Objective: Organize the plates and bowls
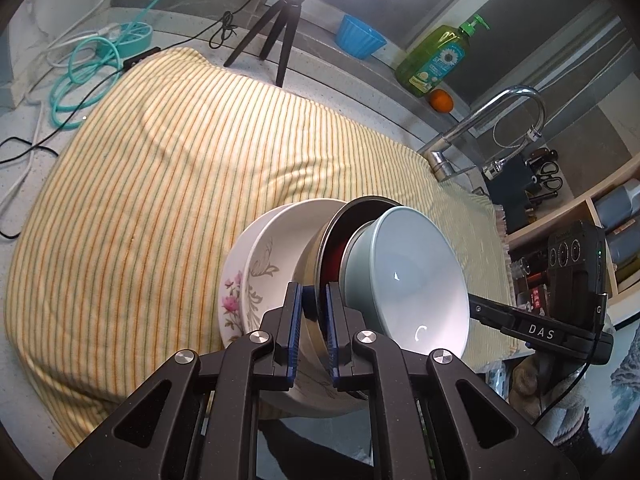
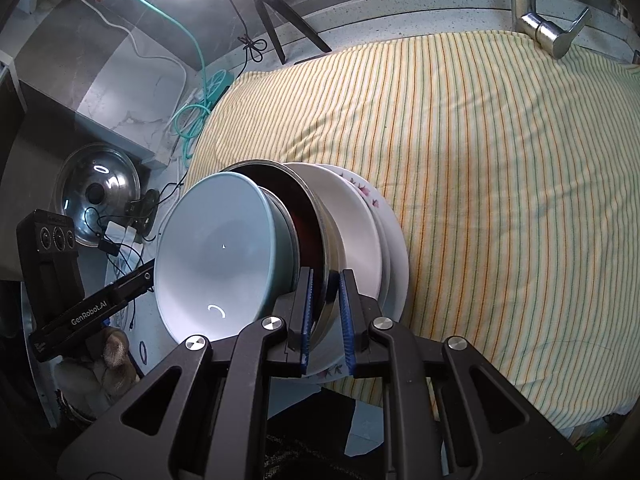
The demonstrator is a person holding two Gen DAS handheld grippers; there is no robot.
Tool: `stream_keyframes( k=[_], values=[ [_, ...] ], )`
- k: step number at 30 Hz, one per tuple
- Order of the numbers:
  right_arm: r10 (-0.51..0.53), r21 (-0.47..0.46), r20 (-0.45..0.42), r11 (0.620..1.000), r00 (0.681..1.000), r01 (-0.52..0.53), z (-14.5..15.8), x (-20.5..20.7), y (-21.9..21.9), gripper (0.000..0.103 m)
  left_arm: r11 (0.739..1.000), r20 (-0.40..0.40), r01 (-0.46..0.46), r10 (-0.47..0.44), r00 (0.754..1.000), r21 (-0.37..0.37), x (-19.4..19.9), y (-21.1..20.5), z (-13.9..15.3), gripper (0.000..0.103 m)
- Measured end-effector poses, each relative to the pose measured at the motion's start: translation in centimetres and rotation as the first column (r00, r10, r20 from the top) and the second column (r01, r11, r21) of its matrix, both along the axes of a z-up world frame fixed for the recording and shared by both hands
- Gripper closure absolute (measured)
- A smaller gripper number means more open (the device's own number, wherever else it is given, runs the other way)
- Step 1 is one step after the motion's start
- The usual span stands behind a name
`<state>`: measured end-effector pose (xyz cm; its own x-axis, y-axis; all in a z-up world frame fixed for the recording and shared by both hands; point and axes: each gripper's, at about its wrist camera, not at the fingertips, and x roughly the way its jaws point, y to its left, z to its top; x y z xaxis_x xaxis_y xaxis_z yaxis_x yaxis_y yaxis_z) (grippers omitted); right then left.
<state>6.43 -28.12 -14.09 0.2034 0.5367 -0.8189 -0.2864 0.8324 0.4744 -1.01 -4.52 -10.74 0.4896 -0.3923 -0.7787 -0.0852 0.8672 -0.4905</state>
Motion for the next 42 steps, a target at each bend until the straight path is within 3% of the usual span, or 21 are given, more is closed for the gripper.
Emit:
stream_keyframes(
  k=[8,13,16,17,21,28,33,36,38,42],
  values=[
    [-0.004,-0.011,0.028,1.000,1.000,0.004,0.6,-0.2,-0.2,0.088,1.000,0.011,0.001,-0.001,1.000,0.020,-0.1,0.0,0.2,0.093],
    [-0.015,-0.021,0.054,1.000,0.998,0.017,1.1,-0.6,-0.8,0.066,0.999,0.026,0.003,-0.004,1.000,0.034,-0.5,0.3,0.7,0.091],
    [-0.019,-0.027,0.074,0.999,0.997,0.022,1.6,-0.8,-1.4,0.065,0.999,0.034,0.001,-0.003,0.999,0.049,-0.7,0.4,1.0,0.090],
    [-0.019,-0.034,0.084,0.999,0.996,0.022,1.8,-0.9,-1.5,0.065,0.999,0.036,0.001,-0.003,0.999,0.052,-0.8,0.4,1.1,0.085],
    [-0.021,-0.060,0.125,0.998,0.992,0.028,2.7,-1.6,-2.0,0.052,0.998,0.052,-0.004,0.001,0.999,0.070,-1.4,0.6,1.6,0.081],
    [-0.021,-0.082,0.190,0.996,0.982,0.037,4.2,-2.9,-2.6,0.047,0.992,0.090,0.009,-0.020,0.996,0.123,-2.4,0.1,2.8,0.073],
    [-0.018,-0.082,0.244,0.996,0.970,0.039,5.5,-4.3,-3.1,0.046,0.984,0.134,0.010,-0.034,0.990,0.179,-3.4,-0.6,4.2,0.059],
    [-0.023,-0.079,0.287,0.996,0.958,0.048,6.5,-5.3,-3.4,0.031,0.971,0.165,0.006,-0.046,0.985,0.238,-4.0,-1.3,5.3,0.049],
    [-0.024,-0.077,0.314,0.996,0.949,0.051,7.3,-5.9,-3.5,0.031,0.964,0.183,-0.001,-0.049,0.982,0.265,-4.3,-1.6,5.9,0.038],
    [-0.020,-0.094,0.366,0.994,0.930,0.058,8.7,-7.0,-3.8,0.030,0.944,0.219,-0.010,-0.066,0.973,0.330,-4.9,-2.4,7.1,0.032]
  ],
)
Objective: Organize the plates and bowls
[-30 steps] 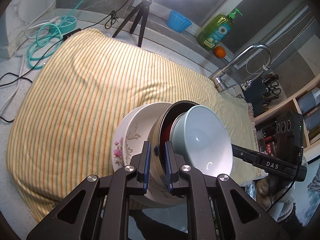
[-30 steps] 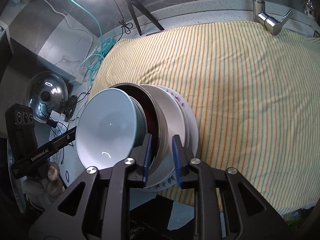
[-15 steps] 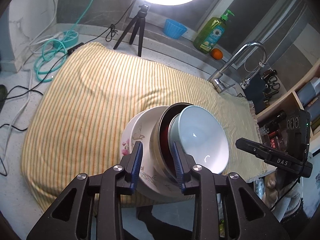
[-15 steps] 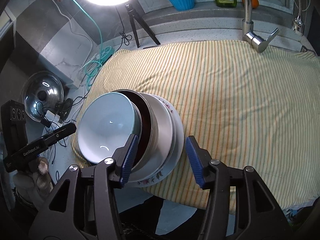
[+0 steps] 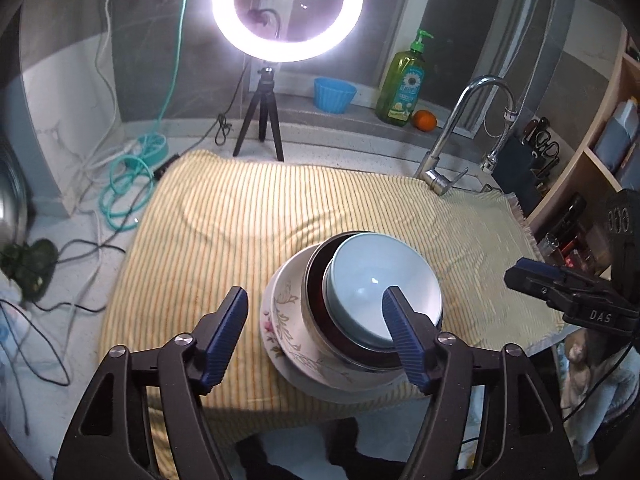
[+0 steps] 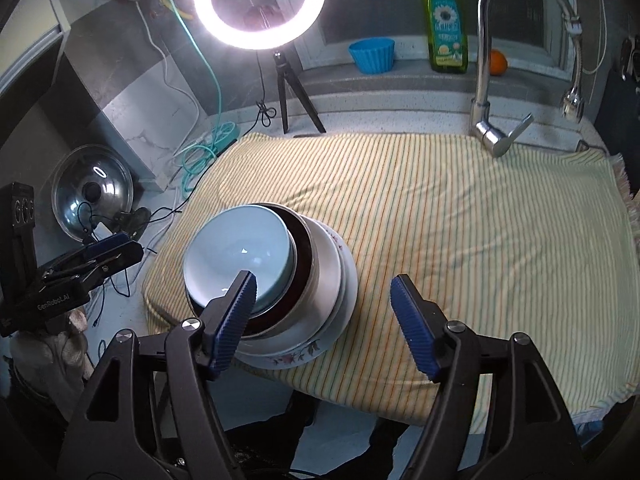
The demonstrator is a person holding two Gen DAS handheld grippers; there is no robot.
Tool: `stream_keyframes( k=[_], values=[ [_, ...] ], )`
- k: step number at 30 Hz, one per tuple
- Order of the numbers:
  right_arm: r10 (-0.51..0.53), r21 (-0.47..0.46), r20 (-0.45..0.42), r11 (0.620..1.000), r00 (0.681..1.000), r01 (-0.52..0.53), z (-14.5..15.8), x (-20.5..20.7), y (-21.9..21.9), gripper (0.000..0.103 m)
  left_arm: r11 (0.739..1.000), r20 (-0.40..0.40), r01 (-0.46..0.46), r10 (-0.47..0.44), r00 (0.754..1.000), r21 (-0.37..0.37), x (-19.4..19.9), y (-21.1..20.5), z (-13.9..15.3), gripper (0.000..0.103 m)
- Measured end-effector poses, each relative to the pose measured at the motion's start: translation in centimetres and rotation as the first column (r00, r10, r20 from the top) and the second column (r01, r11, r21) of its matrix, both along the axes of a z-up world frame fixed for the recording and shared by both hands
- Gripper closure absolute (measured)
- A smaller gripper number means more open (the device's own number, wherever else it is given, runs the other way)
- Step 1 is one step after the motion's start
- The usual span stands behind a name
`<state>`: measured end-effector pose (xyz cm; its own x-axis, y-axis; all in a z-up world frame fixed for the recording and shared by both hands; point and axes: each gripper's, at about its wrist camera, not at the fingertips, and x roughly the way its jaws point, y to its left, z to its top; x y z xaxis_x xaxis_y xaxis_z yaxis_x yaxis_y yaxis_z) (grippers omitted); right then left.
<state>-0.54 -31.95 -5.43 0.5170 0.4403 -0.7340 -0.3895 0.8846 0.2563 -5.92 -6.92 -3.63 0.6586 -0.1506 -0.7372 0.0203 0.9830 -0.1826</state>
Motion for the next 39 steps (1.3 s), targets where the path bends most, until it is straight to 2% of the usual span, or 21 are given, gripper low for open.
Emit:
stream_keyframes(
  k=[2,3,4,9,13,39],
  values=[
    [-0.002,0.003,0.028,1.000,1.000,0.002,0.7,-0.6,-0.2,0.025,0.999,0.016,0.011,-0.012,1.000,0.034,-0.3,-0.5,0.6,0.030],
    [-0.004,0.007,0.040,1.000,0.999,0.003,1.0,-0.8,-0.4,0.019,0.999,0.025,0.012,-0.014,1.000,0.044,-0.5,-0.7,0.9,0.029],
    [-0.007,0.012,0.055,1.000,0.998,0.006,1.3,-1.0,-0.5,0.016,0.999,0.033,0.011,-0.013,0.999,0.052,-0.6,-0.8,1.1,0.025],
    [-0.013,0.007,0.100,1.000,0.995,0.012,2.4,-2.1,-0.7,0.010,0.997,0.066,0.003,-0.008,0.998,0.073,-1.3,-1.0,2.0,0.023],
    [-0.012,0.008,0.107,1.000,0.994,0.011,2.6,-2.3,-0.7,0.010,0.995,0.081,-0.022,0.014,0.997,0.101,-1.6,-1.2,2.3,0.023],
    [-0.019,0.015,0.089,1.000,0.996,0.017,2.2,-1.9,-0.8,0.010,0.995,0.086,-0.039,0.032,0.996,0.087,-1.8,-1.3,2.8,0.023]
  ],
)
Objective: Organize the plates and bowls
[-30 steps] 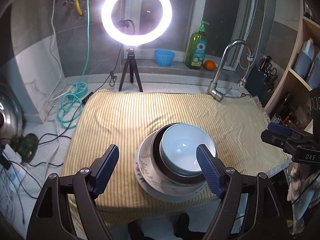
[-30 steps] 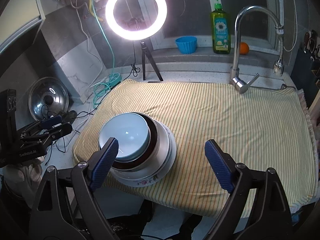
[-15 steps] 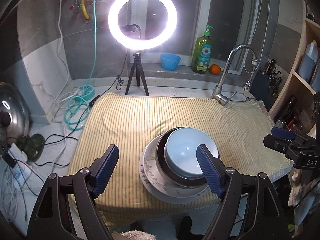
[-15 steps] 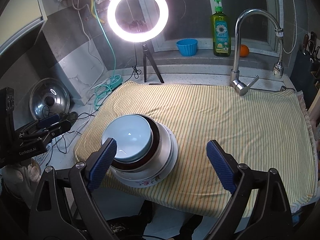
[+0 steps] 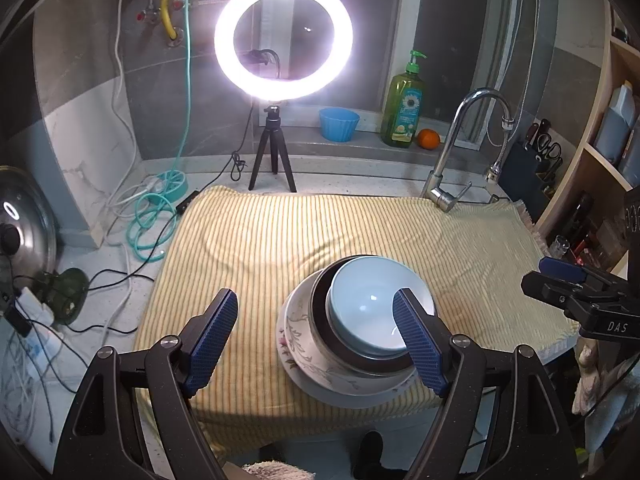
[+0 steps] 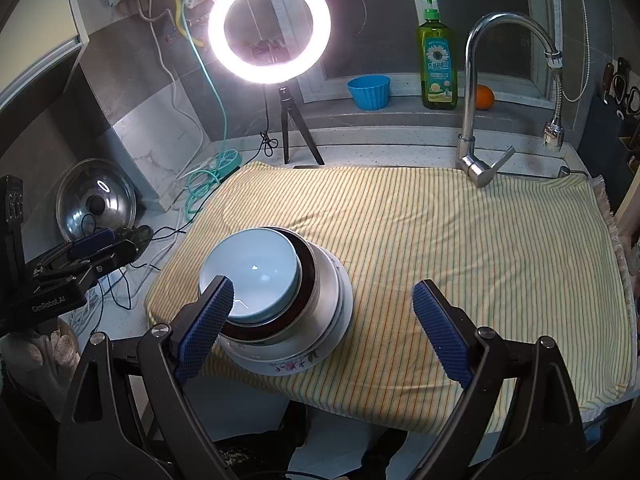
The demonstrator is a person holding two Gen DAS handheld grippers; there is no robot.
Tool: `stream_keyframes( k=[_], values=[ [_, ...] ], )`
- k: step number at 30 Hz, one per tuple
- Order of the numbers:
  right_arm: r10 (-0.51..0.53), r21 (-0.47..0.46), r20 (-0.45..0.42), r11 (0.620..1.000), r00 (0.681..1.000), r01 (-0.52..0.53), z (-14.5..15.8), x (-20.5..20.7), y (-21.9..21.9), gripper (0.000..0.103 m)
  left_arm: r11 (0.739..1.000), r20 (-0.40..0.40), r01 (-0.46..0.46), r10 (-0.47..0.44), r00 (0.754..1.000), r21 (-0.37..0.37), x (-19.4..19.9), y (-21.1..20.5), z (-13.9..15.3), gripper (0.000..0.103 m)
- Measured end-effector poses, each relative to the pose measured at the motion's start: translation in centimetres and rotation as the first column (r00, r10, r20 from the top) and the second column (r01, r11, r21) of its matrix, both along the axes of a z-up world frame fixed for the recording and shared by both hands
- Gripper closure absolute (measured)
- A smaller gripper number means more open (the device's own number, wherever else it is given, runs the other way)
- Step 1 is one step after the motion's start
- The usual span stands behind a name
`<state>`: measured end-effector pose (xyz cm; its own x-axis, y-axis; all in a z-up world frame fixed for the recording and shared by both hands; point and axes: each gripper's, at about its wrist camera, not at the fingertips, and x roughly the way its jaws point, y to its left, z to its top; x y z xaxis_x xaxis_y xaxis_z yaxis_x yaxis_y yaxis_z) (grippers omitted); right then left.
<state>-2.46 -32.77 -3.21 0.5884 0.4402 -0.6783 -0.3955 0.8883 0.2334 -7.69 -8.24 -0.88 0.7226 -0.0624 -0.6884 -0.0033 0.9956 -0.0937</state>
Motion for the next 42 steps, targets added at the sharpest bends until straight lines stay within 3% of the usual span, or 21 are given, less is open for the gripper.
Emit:
stream_keyframes(
  k=[42],
  values=[
    [0.003,-0.014,-0.014,1.000,1.000,-0.003,-0.53,0.29,0.59,0.010,1.000,-0.006,-0.006,0.006,1.000,-0.011,0.22,0.01,0.01,0.023]
  ],
)
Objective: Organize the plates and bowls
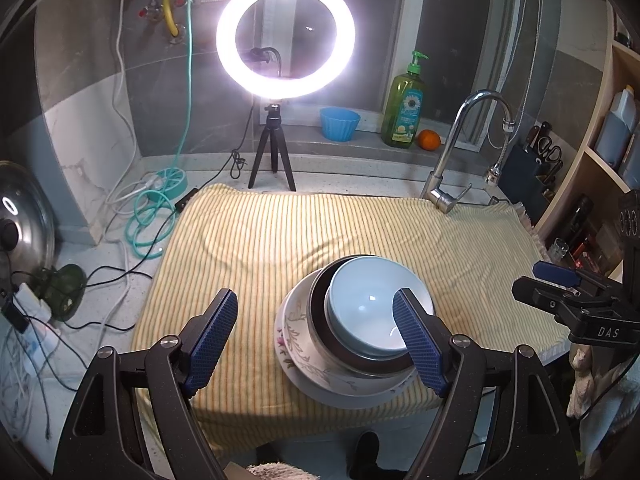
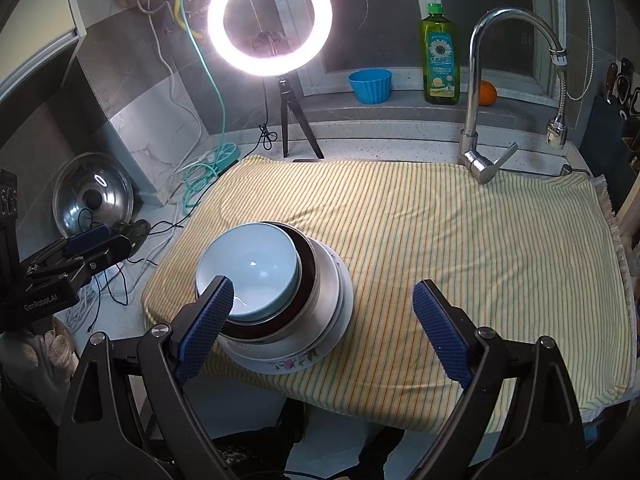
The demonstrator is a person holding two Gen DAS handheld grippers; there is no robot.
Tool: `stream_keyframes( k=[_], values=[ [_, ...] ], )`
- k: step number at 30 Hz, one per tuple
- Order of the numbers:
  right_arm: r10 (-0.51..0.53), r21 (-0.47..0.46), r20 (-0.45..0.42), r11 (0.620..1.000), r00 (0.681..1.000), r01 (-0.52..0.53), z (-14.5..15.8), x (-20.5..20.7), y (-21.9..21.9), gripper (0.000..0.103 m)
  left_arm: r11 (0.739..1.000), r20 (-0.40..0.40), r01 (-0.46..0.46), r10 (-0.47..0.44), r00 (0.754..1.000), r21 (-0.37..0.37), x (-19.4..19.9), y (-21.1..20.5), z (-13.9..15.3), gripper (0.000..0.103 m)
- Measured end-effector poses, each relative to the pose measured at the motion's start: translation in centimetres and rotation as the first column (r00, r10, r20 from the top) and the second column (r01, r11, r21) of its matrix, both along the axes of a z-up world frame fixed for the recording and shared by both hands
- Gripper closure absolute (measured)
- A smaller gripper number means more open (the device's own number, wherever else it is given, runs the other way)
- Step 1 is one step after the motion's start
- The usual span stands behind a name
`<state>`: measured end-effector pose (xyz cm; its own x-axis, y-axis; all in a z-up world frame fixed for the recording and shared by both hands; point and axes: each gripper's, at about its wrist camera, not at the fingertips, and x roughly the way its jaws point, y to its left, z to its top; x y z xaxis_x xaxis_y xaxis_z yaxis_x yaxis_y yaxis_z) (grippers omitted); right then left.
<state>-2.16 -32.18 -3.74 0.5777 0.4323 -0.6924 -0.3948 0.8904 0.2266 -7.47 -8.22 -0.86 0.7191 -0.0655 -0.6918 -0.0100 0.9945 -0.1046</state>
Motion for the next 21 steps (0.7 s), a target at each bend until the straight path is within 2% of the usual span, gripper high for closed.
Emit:
stream_keyframes(
  k=[12,21],
  values=[
    [-0.003,-0.001,-0.002,1.000,1.000,0.003,-0.03,-0.10,0.11,0.010,1.000,-0.007,-0.008,0.008,1.000,0.002,0.11,0.15,-0.23,0.023],
    [-0.003,-0.012,-0.010,1.000,1.000,0.003,-0.52,0.36,-0.06,0.010,1.000,0.019,0.001,-0.002,1.000,0.025,0.29,-0.06,-0.24,0.023]
  ],
)
